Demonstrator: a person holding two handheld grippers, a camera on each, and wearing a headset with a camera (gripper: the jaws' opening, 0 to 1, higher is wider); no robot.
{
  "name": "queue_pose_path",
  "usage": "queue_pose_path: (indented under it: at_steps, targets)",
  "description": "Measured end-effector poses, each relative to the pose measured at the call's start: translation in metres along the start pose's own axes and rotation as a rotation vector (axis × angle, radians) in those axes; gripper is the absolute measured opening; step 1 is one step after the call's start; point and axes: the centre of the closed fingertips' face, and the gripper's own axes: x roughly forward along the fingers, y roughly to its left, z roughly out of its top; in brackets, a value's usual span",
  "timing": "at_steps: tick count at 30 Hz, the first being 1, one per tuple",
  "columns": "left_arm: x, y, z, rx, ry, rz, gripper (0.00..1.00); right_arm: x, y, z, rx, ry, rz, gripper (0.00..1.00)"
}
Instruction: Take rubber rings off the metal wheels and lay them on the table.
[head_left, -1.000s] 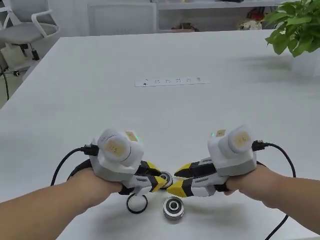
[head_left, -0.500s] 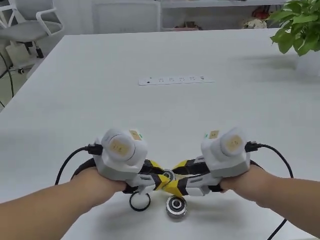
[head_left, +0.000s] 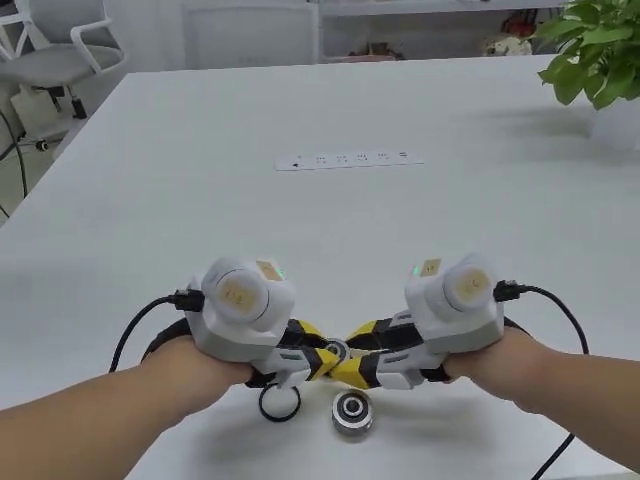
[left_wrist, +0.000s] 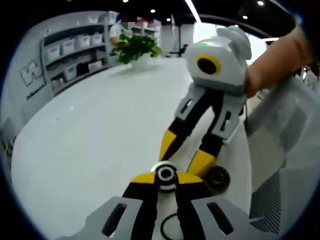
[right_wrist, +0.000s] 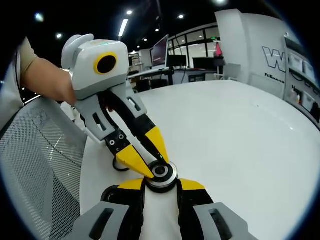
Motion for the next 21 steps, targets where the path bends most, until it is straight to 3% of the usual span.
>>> queue_pose_path:
  at_steps: [15, 17, 18, 21]
  targets:
    - [-0.001, 0.0, -0.001, -0.005, 0.001, 0.006, 0.13, -0.003, 0.0, -0.004, -0.02, 0.014, 0.004, 0.18]
    - [-0.001, 0.0, -0.001, -0.005, 0.001, 0.006, 0.13, -0.005, -0.004, -0.009, -0.033, 0.041, -0.01, 0.13]
    - [-0.001, 0.0, -0.001, -0.005, 0.002, 0.007, 0.13, -0.006, -0.003, -0.011, -0.018, 0.043, 0.004, 0.06]
    - [-0.001, 0.0, -0.001, -0.007, 0.0, 0.008, 0.13, -0.008, -0.007, -0.008, -0.008, 0.021, -0.007, 0.06]
